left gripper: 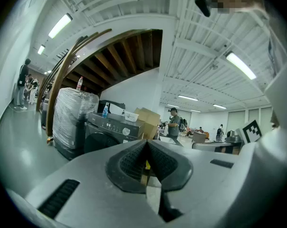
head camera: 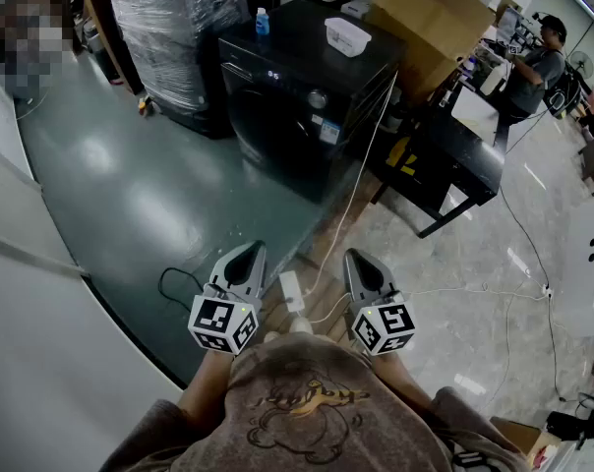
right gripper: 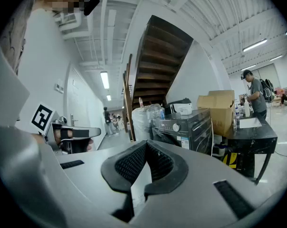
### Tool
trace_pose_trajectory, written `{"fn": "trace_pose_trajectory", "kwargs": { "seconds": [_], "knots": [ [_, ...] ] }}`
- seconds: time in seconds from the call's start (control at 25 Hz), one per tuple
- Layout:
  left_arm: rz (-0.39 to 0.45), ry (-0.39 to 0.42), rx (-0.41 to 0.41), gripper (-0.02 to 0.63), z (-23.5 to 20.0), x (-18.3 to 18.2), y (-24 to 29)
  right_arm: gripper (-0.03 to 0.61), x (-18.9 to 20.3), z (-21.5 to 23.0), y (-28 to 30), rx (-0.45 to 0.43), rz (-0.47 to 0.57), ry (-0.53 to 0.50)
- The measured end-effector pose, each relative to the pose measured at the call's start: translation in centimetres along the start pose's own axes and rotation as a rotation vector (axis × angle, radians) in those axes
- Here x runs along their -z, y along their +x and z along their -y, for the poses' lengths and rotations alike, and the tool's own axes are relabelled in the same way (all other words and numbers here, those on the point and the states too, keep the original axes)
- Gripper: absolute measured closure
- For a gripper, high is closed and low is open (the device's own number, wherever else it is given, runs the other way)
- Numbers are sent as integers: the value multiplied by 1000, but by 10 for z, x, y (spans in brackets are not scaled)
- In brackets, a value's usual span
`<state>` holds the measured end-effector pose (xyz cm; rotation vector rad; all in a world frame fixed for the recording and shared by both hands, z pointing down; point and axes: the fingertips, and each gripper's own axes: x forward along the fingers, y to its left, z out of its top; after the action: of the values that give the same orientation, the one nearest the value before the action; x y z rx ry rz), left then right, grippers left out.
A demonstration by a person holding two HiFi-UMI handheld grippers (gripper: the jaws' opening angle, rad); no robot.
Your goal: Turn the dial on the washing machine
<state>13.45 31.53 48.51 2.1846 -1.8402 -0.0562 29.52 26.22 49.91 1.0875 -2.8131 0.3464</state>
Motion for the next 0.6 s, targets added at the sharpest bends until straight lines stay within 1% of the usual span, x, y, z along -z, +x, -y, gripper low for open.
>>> {"fn": "trace_pose_trajectory", "kwargs": {
  "seconds": [0.28, 0.6],
  "knots": [
    [-4, -5, -12, 614, -4, -3, 15, 578, -2, 11, 16, 2, -14, -5],
    [7, -3, -58, 614, -11, -2, 41, 578, -5, 33, 37, -42, -9, 7]
  ]
}}
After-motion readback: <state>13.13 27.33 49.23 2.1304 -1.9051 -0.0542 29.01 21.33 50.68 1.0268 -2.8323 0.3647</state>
